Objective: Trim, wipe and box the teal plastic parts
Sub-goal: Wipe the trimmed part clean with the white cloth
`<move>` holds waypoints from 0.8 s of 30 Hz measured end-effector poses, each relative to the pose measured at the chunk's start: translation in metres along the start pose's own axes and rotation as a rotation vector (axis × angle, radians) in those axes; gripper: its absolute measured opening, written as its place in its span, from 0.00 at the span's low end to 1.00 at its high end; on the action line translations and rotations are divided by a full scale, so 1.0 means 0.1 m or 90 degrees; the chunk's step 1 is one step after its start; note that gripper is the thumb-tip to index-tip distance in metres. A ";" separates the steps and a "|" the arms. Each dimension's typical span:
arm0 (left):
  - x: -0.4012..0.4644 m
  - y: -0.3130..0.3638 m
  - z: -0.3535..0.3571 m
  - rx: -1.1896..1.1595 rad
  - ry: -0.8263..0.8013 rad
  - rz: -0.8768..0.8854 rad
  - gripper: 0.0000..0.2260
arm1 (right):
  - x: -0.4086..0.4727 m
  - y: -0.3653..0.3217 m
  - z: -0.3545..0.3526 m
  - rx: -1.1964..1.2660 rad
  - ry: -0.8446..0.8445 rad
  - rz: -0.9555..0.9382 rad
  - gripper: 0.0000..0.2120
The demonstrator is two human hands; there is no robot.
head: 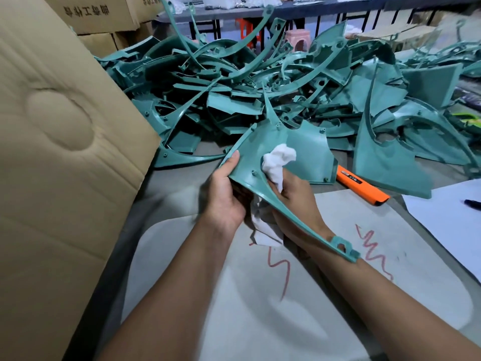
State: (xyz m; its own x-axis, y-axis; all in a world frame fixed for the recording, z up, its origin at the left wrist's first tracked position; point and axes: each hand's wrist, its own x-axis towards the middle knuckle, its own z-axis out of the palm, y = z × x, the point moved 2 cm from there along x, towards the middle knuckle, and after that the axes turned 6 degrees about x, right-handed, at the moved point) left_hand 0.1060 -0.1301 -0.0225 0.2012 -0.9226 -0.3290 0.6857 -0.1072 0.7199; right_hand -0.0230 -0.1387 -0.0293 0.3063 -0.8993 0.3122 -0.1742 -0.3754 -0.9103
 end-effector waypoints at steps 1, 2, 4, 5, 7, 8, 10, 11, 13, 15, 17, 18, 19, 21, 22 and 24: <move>0.00 0.00 -0.01 -0.001 -0.002 -0.001 0.19 | -0.01 -0.01 0.00 -0.015 -0.003 -0.003 0.08; -0.01 0.00 -0.02 -0.002 -0.004 -0.003 0.19 | -0.02 -0.03 0.00 -0.029 0.002 -0.009 0.09; 0.00 0.01 -0.05 -0.003 -0.007 -0.005 0.17 | -0.02 -0.02 -0.01 -0.029 0.007 -0.006 0.10; 0.00 0.02 -0.06 -0.002 -0.006 -0.002 0.16 | -0.03 -0.01 -0.01 -0.017 0.007 0.007 0.11; 0.01 0.04 -0.07 -0.004 0.003 0.009 0.16 | -0.03 0.02 0.00 0.007 0.004 0.040 0.11; 0.01 0.05 -0.07 -0.004 0.009 0.016 0.17 | -0.04 0.02 0.00 0.007 0.002 0.048 0.10; 0.02 0.06 -0.08 -0.003 0.019 0.020 0.18 | 0.00 0.01 -0.01 -0.026 -0.004 0.045 0.11; 0.01 0.07 -0.08 -0.008 0.020 0.023 0.18 | 0.06 0.00 -0.03 -0.047 -0.010 0.051 0.12; 0.01 0.09 -0.08 -0.028 0.025 0.045 0.18 | 0.19 0.00 -0.05 -0.024 -0.028 0.100 0.15; 0.03 0.09 -0.10 -0.042 0.036 0.077 0.20 | 0.27 0.00 -0.04 0.143 -0.008 0.172 0.16; 0.04 0.07 -0.13 -0.043 0.046 0.102 0.22 | 0.29 -0.02 -0.01 0.424 0.051 0.246 0.16; 0.03 0.04 -0.13 -0.036 0.052 0.114 0.23 | 0.26 -0.01 -0.02 0.535 0.063 0.268 0.18; 0.03 0.01 -0.14 -0.024 0.057 0.124 0.23 | 0.24 0.00 -0.02 0.609 0.048 0.273 0.21; 0.01 -0.05 -0.16 0.009 0.073 0.144 0.22 | 0.20 -0.04 -0.03 0.651 -0.022 0.247 0.22; 0.00 -0.07 -0.16 0.031 0.081 0.154 0.20 | 0.18 -0.05 -0.05 0.626 -0.048 0.227 0.19; 0.01 -0.07 -0.17 0.079 0.079 0.173 0.16 | 0.18 -0.07 -0.12 0.545 -0.070 0.183 0.16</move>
State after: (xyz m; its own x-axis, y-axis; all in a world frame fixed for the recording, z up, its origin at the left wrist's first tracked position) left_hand 0.1130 -0.1240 -0.0380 0.4542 -0.8724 -0.1806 0.5060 0.0857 0.8583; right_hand -0.0276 -0.1545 -0.0138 0.4539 -0.8894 0.0539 0.4837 0.1951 -0.8532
